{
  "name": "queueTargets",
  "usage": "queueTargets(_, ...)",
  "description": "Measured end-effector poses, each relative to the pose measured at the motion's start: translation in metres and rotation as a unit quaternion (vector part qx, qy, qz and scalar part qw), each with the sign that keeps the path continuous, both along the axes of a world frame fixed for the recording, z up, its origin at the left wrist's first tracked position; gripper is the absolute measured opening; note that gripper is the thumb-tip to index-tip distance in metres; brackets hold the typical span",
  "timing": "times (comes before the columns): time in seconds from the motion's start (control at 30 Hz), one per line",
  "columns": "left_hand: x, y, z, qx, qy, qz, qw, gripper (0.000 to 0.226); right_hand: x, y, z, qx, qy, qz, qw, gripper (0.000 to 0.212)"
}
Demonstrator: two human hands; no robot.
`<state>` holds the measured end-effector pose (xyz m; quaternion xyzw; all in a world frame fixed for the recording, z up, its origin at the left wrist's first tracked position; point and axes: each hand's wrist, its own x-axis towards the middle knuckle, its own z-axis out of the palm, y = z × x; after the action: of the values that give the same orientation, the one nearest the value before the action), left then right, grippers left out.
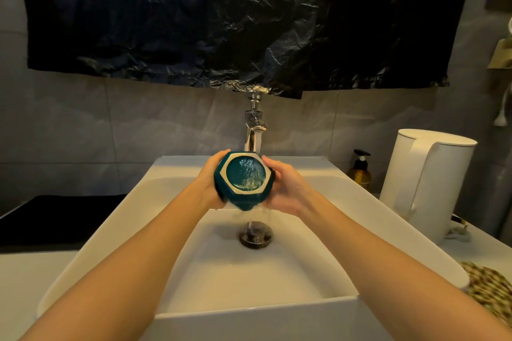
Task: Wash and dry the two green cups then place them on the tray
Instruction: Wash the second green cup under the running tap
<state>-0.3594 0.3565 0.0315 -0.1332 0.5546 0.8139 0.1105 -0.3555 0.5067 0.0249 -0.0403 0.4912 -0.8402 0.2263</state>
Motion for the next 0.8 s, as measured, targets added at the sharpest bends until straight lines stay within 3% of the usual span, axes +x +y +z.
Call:
queueTargets(0.13, 0.004, 0.003, 0.002, -0.030, -0.024, -0.032, 0.999, 0.036, 0.001, -0.007, 0.001, 0.063, -0.053, -0.031, 0.996, 0.043)
queueTargets(0.23, 0.006, 0.006, 0.005, -0.026, -0.039, -0.027, 0.999, 0.033, 0.002, -0.006, 0.001, 0.041, -0.067, -0.028, 0.997, 0.040)
queueTargets(0.4, 0.005, -0.005, 0.013, -0.012, -0.019, -0.012, 1.000, 0.025, 0.005, -0.004, 0.004, -0.030, -0.023, 0.003, 0.999, 0.028)
queueTargets(0.63, 0.008, -0.011, 0.011, 0.045, -0.037, 0.030, 0.998, 0.044, 0.004, 0.000, 0.001, -0.025, 0.042, 0.018, 0.999, 0.025)
queueTargets(0.8, 0.011, -0.005, 0.015, 0.089, 0.000, 0.043, 0.995, 0.041, -0.001, -0.015, -0.004, 0.031, -0.001, -0.074, 0.997, 0.040)
